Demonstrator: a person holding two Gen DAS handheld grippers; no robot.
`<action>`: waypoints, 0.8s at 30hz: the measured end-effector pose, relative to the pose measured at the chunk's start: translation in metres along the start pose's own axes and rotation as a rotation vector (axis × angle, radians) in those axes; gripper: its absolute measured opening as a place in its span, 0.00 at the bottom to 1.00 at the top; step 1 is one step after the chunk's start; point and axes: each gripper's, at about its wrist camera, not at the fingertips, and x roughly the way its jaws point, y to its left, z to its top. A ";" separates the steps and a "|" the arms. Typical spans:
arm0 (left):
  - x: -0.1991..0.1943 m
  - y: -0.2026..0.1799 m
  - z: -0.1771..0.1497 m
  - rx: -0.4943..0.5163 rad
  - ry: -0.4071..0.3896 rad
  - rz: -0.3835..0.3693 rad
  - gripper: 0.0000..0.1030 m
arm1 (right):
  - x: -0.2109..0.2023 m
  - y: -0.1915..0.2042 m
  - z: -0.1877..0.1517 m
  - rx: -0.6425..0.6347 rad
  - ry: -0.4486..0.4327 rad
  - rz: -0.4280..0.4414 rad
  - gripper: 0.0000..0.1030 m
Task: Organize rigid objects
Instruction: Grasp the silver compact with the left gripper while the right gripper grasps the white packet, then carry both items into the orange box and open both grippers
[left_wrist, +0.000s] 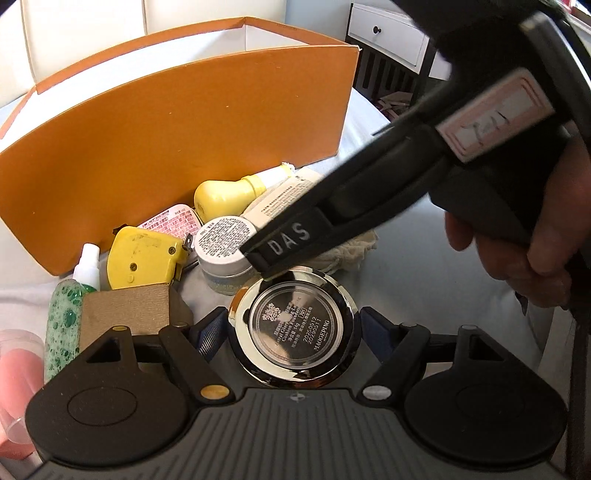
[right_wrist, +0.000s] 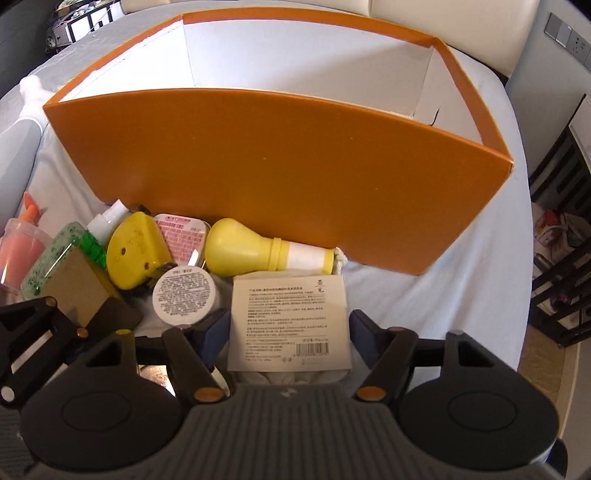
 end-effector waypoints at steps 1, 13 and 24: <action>0.000 0.001 0.000 -0.004 0.000 0.003 0.86 | -0.001 0.000 -0.001 0.000 0.001 -0.001 0.67; -0.043 0.016 -0.008 -0.138 -0.103 0.020 0.86 | -0.054 -0.022 -0.011 0.156 -0.146 0.027 0.66; -0.112 0.052 0.021 -0.176 -0.304 0.150 0.86 | -0.113 -0.023 0.012 0.134 -0.273 0.022 0.66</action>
